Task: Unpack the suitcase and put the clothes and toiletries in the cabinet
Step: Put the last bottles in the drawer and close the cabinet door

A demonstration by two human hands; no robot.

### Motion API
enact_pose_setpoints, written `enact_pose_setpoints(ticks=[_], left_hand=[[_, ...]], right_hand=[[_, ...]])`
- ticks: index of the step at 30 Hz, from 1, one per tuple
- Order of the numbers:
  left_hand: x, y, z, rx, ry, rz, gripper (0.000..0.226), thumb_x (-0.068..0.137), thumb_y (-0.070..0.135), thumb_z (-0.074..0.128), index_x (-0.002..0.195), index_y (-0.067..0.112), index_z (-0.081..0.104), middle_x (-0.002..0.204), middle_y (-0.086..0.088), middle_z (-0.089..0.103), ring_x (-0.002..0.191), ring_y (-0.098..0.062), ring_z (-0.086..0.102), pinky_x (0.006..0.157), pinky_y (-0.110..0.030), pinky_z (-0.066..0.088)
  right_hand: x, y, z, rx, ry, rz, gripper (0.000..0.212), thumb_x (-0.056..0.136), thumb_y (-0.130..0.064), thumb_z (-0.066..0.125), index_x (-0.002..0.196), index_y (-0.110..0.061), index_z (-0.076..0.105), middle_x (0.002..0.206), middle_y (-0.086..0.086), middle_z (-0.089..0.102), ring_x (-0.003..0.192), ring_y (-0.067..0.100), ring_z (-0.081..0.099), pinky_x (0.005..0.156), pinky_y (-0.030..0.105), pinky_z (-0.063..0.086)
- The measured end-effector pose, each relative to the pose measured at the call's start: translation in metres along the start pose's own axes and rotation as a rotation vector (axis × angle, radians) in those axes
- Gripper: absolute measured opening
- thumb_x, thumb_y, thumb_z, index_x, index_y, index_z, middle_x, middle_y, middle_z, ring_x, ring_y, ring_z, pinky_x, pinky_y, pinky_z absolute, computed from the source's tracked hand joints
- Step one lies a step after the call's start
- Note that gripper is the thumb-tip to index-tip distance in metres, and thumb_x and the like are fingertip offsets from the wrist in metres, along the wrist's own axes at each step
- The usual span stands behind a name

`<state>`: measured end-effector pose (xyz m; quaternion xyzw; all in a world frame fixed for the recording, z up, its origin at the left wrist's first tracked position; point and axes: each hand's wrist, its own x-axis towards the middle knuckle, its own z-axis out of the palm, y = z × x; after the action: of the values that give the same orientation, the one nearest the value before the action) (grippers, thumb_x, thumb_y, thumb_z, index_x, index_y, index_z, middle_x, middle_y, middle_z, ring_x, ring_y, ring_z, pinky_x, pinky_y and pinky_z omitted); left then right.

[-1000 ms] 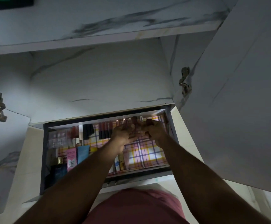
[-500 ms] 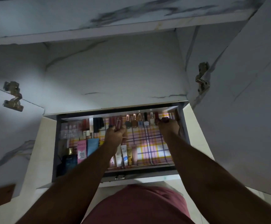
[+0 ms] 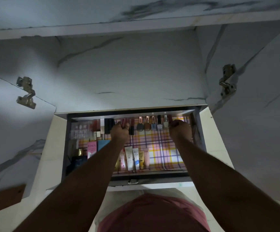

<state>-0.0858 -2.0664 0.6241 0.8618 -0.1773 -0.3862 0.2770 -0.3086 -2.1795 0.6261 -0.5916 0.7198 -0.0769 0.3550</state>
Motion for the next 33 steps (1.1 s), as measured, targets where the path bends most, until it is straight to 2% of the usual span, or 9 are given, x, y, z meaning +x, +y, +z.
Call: enact_pose_setpoints(ticks=[3, 7, 12, 16, 20, 23, 25, 29, 33], left_hand=[[0.010, -0.005, 0.003, 0.037, -0.003, 0.023, 0.024, 0.104, 0.032, 0.058, 0.106, 0.009, 0.065, 0.095, -0.010, 0.066, 0.078, -0.017, 0.064, 0.058, -0.024, 0.046], [0.014, -0.004, 0.009, 0.048, -0.010, 0.060, 0.024, 0.103, 0.029, 0.060, 0.113, 0.007, 0.063, 0.098, -0.008, 0.065, 0.086, -0.020, 0.066, 0.059, -0.022, 0.045], [0.016, -0.005, 0.020, 0.069, -0.009, 0.080, 0.035, 0.101, 0.031, 0.063, 0.126, 0.008, 0.058, 0.113, -0.011, 0.064, 0.104, -0.024, 0.064, 0.075, -0.029, 0.049], [0.017, -0.008, 0.022, 0.080, 0.003, 0.099, 0.035, 0.101, 0.031, 0.064, 0.127, 0.009, 0.057, 0.113, -0.008, 0.063, 0.103, -0.020, 0.061, 0.079, -0.031, 0.049], [0.016, -0.005, 0.025, 0.080, -0.015, 0.084, 0.032, 0.100, 0.035, 0.063, 0.121, 0.010, 0.062, 0.108, -0.010, 0.066, 0.102, -0.024, 0.065, 0.077, -0.031, 0.051], [0.013, -0.003, 0.029, 0.101, -0.012, 0.100, 0.031, 0.101, 0.034, 0.063, 0.116, 0.008, 0.065, 0.104, -0.010, 0.067, 0.096, -0.021, 0.064, 0.073, -0.026, 0.046], [0.011, -0.002, 0.029, 0.101, -0.002, 0.108, 0.030, 0.101, 0.033, 0.062, 0.115, 0.007, 0.065, 0.102, -0.010, 0.068, 0.095, -0.021, 0.065, 0.072, -0.025, 0.045], [0.004, -0.006, 0.024, 0.093, 0.042, 0.088, 0.027, 0.103, 0.032, 0.060, 0.109, 0.006, 0.067, 0.099, -0.009, 0.067, 0.092, -0.022, 0.066, 0.065, -0.022, 0.043], [-0.010, -0.008, 0.027, 0.058, 0.145, -0.010, 0.024, 0.105, 0.029, 0.056, 0.101, 0.008, 0.065, 0.093, -0.004, 0.064, 0.082, -0.016, 0.062, 0.056, -0.018, 0.035]], right_hand=[[0.005, 0.002, 0.000, -0.031, -0.037, -0.021, 0.020, 0.099, -0.021, 0.062, 0.087, -0.022, 0.077, 0.082, -0.006, 0.073, 0.082, 0.013, 0.068, 0.060, 0.022, 0.044], [0.007, 0.003, 0.000, -0.053, -0.042, -0.049, 0.021, 0.101, -0.022, 0.061, 0.088, -0.021, 0.077, 0.083, -0.004, 0.073, 0.084, 0.014, 0.069, 0.074, 0.031, 0.055], [0.006, 0.003, -0.002, -0.054, -0.040, -0.072, 0.021, 0.102, -0.023, 0.060, 0.090, -0.018, 0.077, 0.084, -0.001, 0.072, 0.084, 0.015, 0.066, 0.074, 0.029, 0.050], [0.006, 0.003, -0.003, -0.056, -0.038, -0.084, 0.024, 0.104, -0.022, 0.058, 0.088, -0.017, 0.074, 0.083, -0.001, 0.070, 0.083, 0.016, 0.066, 0.072, 0.028, 0.048], [0.007, 0.004, -0.004, -0.029, -0.013, -0.055, 0.023, 0.104, -0.024, 0.058, 0.085, -0.024, 0.071, 0.073, -0.010, 0.062, 0.074, 0.010, 0.059, 0.057, 0.019, 0.035], [0.006, 0.006, -0.005, -0.059, 0.003, -0.067, 0.021, 0.104, -0.023, 0.059, 0.088, -0.022, 0.072, 0.071, -0.011, 0.058, 0.065, -0.001, 0.049, 0.055, 0.017, 0.032], [0.007, 0.007, -0.006, -0.071, 0.002, -0.085, 0.020, 0.104, -0.024, 0.059, 0.089, -0.022, 0.073, 0.073, -0.010, 0.060, 0.067, -0.001, 0.051, 0.057, 0.018, 0.034], [0.007, 0.010, -0.003, -0.121, 0.014, -0.135, 0.022, 0.103, -0.026, 0.059, 0.083, -0.024, 0.068, 0.076, -0.007, 0.065, 0.077, 0.014, 0.065, 0.064, 0.028, 0.046], [0.005, 0.013, 0.002, -0.098, 0.075, -0.158, 0.016, 0.101, -0.028, 0.061, 0.095, -0.024, 0.076, 0.083, -0.005, 0.072, 0.080, 0.015, 0.068, 0.068, 0.033, 0.057]])
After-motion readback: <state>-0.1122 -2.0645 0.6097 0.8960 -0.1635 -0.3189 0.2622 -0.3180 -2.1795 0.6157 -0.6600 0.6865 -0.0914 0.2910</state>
